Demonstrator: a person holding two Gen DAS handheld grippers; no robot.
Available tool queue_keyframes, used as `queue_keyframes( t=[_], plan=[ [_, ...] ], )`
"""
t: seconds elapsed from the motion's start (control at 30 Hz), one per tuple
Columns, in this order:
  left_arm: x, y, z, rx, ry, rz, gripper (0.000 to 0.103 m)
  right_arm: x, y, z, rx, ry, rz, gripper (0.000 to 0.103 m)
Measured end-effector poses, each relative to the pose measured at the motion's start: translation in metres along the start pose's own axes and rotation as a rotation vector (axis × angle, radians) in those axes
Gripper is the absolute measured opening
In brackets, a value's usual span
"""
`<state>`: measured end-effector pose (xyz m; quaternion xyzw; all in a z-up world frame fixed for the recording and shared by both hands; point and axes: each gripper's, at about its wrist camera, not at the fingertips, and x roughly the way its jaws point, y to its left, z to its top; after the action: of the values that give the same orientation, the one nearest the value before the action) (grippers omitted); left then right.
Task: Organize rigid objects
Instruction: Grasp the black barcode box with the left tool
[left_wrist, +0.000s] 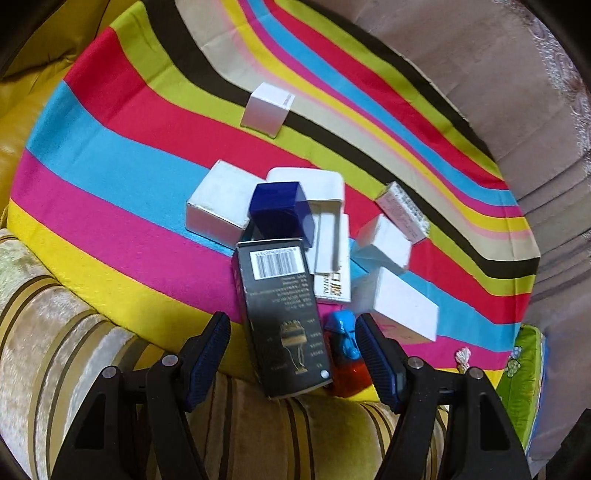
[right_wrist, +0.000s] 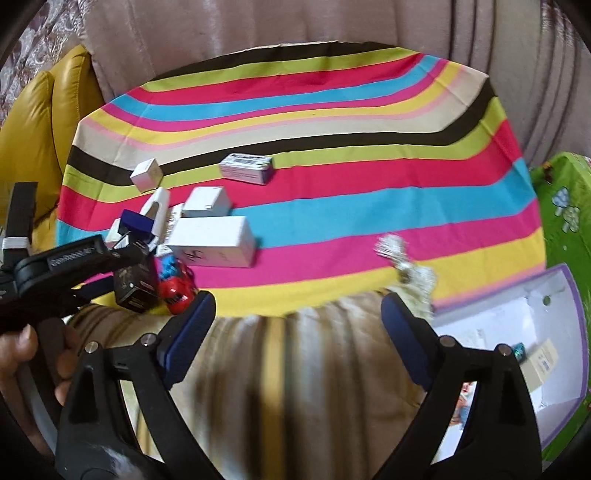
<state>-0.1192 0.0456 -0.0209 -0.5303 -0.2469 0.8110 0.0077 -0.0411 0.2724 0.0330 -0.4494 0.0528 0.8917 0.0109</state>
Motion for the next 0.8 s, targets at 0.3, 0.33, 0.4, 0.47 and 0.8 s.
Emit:
queue_keyframes(
  t=[0.3,0.33,0.4,0.47,0.8],
  plan=[
    [0.009,0.01,0.004,0.002,0.046,-0.018,0.05,0.027,0.037,0.012,-0.028,0.044,0.018,0.094],
    [0.01,0.011,0.004,-0.002,0.05,-0.034,0.05,0.029,0.04,0.013,-0.031,0.048,0.017,0.094],
    [0.009,0.013,0.003,-0.001,0.048,-0.053,0.049,0.035,0.047,0.015,-0.038,0.057,0.016,0.094],
    [0.007,0.016,0.001,-0.005,0.045,-0.081,0.047,0.038,0.052,0.016,-0.05,0.061,0.007,0.094],
    [-0.033,0.043,-0.022,-0.017,-0.077,-0.238,0.041,0.057,0.074,0.026,-0.054,0.083,0.0,0.094]
  ],
)
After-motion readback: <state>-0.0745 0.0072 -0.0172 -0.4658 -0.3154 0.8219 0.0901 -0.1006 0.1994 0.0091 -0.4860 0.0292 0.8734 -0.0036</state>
